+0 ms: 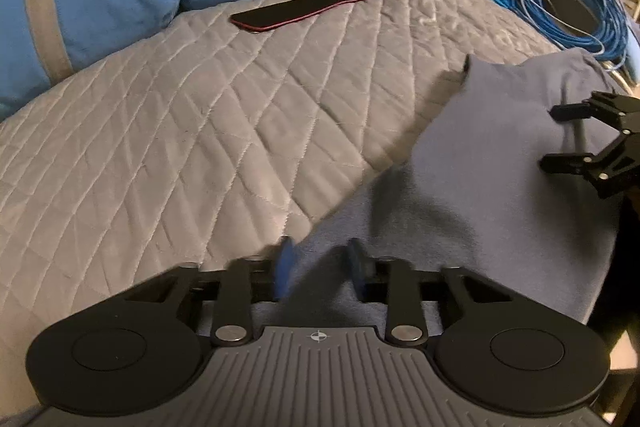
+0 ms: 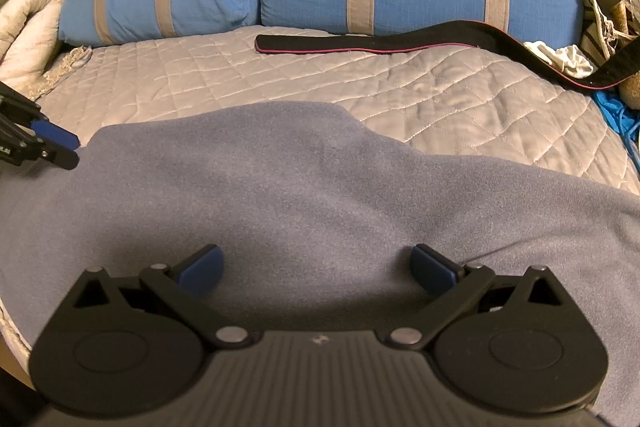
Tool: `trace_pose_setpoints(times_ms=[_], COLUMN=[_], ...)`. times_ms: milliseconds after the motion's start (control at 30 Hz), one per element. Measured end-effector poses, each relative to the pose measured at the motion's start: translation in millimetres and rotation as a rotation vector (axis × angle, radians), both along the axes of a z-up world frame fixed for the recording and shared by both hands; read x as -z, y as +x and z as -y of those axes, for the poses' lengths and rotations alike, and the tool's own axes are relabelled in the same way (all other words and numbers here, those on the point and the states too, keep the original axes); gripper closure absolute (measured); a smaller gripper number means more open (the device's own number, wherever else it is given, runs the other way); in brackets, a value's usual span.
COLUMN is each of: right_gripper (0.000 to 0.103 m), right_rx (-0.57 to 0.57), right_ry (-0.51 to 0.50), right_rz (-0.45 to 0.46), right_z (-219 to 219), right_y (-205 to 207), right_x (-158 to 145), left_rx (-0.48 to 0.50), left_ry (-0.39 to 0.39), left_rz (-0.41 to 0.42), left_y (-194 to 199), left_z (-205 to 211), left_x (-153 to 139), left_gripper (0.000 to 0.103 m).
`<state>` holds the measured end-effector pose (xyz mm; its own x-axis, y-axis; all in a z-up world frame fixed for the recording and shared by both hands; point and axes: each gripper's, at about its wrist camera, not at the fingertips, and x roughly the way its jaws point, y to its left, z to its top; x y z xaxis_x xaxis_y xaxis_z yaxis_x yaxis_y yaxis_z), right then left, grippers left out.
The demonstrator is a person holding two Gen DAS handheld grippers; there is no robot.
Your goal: Fold clothes
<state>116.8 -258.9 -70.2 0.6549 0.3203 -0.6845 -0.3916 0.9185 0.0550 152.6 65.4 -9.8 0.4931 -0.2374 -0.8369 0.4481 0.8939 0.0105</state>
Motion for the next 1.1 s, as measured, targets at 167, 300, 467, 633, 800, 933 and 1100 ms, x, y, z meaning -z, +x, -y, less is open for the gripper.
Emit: trace_pose_setpoints(times_ms=[167,300,467,633,800,933,1100], right_gripper=[0.001,0.001,0.001,0.001,0.001,0.009,0.053], right_rx=[0.0,0.0,0.0,-0.001,0.011,0.005,-0.045], right_ry=[0.002,0.003,0.002,0.004,0.027,0.079,0.037], right_rz=[-0.001,0.0,0.0,0.0,0.018,0.097,0.17], right_z=[0.6,1.3,1.2,2.1,3.9,4.6,-14.0], right_y=[0.4,0.9,1.4,1.3,-1.3,-7.1,8.1], right_x=[-0.1,-0.6,-1.4,-2.0,-5.2,-17.5,-27.1], left_rx=[-0.003,-0.012,-0.038,-0.152,-0.206,-0.164,-0.017], left_ry=[-0.01,-0.021,-0.038,-0.023,-0.085,-0.121,-0.187], left_rz=[0.025,0.036,-0.002,-0.014,0.059,0.114,0.15], left_y=[-6.6,-9.6,-3.3,4.5,2.6,-0.4,-3.8], left_z=[-7.5,-13.8,-15.2,-28.6,-34.3,-13.6,33.5], left_x=[-15.5,-27.2,-23.8,-21.2,-36.3,-42.6,-43.0], left_gripper=[0.102,0.101,0.101,0.098,0.096,0.068,0.068])
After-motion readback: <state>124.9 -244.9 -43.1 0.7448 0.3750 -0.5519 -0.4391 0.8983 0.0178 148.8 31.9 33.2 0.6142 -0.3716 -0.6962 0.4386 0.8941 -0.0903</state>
